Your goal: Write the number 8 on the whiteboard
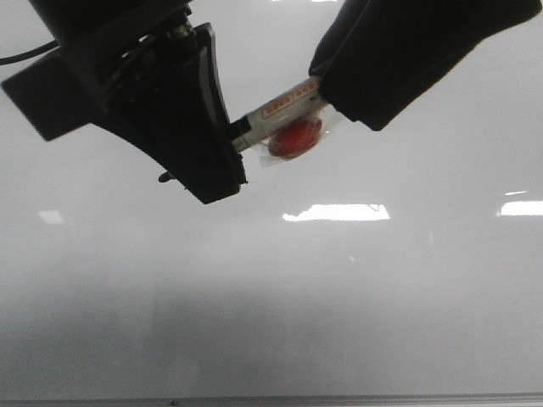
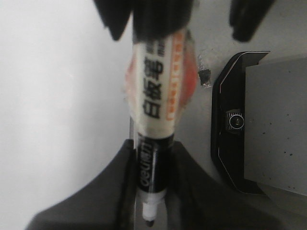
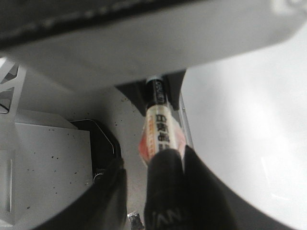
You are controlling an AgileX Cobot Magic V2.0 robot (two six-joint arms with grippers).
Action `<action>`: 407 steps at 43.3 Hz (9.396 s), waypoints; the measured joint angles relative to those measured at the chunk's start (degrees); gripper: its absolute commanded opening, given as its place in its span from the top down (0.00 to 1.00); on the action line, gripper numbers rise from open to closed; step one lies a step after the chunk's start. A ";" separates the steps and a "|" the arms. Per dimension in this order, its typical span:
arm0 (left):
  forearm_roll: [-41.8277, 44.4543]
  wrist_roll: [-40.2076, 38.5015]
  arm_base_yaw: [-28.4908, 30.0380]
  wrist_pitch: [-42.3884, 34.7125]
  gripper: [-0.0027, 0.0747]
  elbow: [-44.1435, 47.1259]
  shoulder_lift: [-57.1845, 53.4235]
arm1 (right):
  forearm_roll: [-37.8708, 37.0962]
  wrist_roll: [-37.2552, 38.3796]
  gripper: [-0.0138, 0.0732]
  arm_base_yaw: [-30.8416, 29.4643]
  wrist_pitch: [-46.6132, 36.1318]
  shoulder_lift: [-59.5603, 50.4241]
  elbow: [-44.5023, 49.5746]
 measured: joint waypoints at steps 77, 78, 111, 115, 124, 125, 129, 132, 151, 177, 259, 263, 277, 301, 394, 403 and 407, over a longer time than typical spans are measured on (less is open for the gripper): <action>-2.47 -11.37 18.16 -2.08 0.42 9.01 -25.52 | -8.97 35.07 0.95 -18.80 -26.03 -11.86 9.19; -2.47 -11.37 18.16 -2.17 0.42 9.01 -25.52 | -8.96 35.07 0.95 -18.80 -26.12 -11.37 8.65; -2.70 -11.37 18.16 -2.17 0.42 9.01 -25.52 | -11.56 35.21 0.95 -20.14 -20.95 3.02 0.11; -2.70 -11.37 18.16 -2.17 0.42 9.01 -25.52 | -12.26 35.44 0.95 -20.14 -21.34 1.98 3.22; -2.70 -11.37 18.16 -2.17 0.42 9.01 -25.52 | -12.49 35.68 0.95 -14.38 -25.25 3.72 7.40; -2.70 -11.37 18.16 -2.17 0.42 9.01 -25.52 | -12.49 35.68 0.95 -13.77 -25.80 4.05 7.40; -2.70 -11.37 18.16 -2.17 0.42 9.01 -25.52 | -12.27 35.94 0.95 -12.64 -26.77 4.91 5.88; -2.70 -11.37 18.16 -2.17 0.42 9.01 -25.52 | -12.01 36.19 0.95 -13.23 -26.55 4.92 4.28; -2.70 -11.37 18.16 -2.21 0.42 9.01 -25.52 | -11.93 36.49 0.95 -17.70 -26.53 2.71 -0.37; -9.12 -2.62 17.69 -2.21 0.42 9.01 -22.96 | -12.73 25.28 0.95 -7.46 -5.50 -15.63 6.61; 8.46 -18.99 -4.04 -2.41 0.95 -1.34 -5.15 | -18.85 28.64 0.27 -8.40 8.49 -22.19 5.72; 20.89 -31.55 -4.04 0.81 0.95 -1.39 -7.89 | -23.85 35.29 0.27 -10.37 8.61 -24.37 5.72; 37.92 -57.35 4.87 7.07 0.95 -0.47 -18.53 | -28.85 42.10 0.27 -13.65 9.61 -27.98 5.72; 7.08 -41.75 48.41 -21.93 0.95 20.35 -22.71 | -28.85 42.23 0.27 -13.65 9.61 -27.98 5.72; 11.78 -44.37 29.94 -4.94 0.55 15.90 -37.95 | -29.38 53.14 0.27 -13.65 9.84 -37.55 7.43; 14.87 -48.42 29.94 -0.29 0.55 15.90 -44.41 | -29.88 54.42 0.27 -13.65 9.84 -37.55 7.43; 14.87 -48.74 29.94 -0.06 0.55 15.90 -44.83 | -29.88 54.56 0.27 -13.65 9.84 -37.55 7.43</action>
